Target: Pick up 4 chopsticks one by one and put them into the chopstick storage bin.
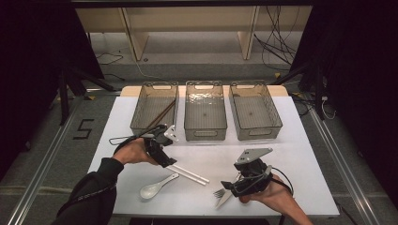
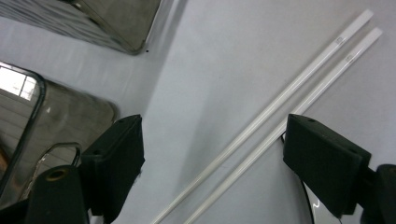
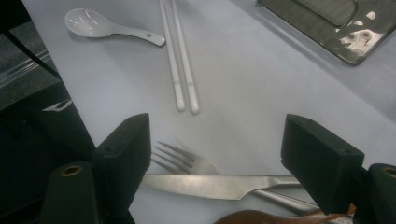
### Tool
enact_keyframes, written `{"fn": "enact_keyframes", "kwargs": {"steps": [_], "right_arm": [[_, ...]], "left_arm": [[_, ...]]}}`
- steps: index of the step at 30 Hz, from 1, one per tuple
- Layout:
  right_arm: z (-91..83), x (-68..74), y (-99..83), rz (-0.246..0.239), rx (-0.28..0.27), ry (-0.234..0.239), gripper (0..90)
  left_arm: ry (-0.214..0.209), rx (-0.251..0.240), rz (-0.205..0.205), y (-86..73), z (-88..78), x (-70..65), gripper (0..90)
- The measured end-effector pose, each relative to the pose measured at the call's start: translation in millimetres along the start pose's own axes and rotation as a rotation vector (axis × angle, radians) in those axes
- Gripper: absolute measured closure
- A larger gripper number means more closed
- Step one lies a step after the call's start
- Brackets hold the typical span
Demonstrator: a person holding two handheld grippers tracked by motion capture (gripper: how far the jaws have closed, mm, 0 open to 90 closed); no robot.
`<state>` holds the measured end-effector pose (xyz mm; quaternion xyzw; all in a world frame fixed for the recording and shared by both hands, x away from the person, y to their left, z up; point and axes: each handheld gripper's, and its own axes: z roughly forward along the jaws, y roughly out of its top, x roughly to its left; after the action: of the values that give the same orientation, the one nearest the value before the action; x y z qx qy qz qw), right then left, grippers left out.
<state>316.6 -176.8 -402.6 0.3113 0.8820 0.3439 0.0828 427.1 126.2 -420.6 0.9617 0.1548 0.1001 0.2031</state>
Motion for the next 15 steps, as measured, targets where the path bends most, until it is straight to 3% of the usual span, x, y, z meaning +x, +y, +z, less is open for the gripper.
{"fn": "enact_keyframes", "kwargs": {"steps": [15], "right_arm": [[0.5,-0.5,-0.1,0.001,0.004,0.004,25.3]], "left_arm": [[-0.035,0.103,0.071,-2.2,21.1,0.3,34.6]]}}
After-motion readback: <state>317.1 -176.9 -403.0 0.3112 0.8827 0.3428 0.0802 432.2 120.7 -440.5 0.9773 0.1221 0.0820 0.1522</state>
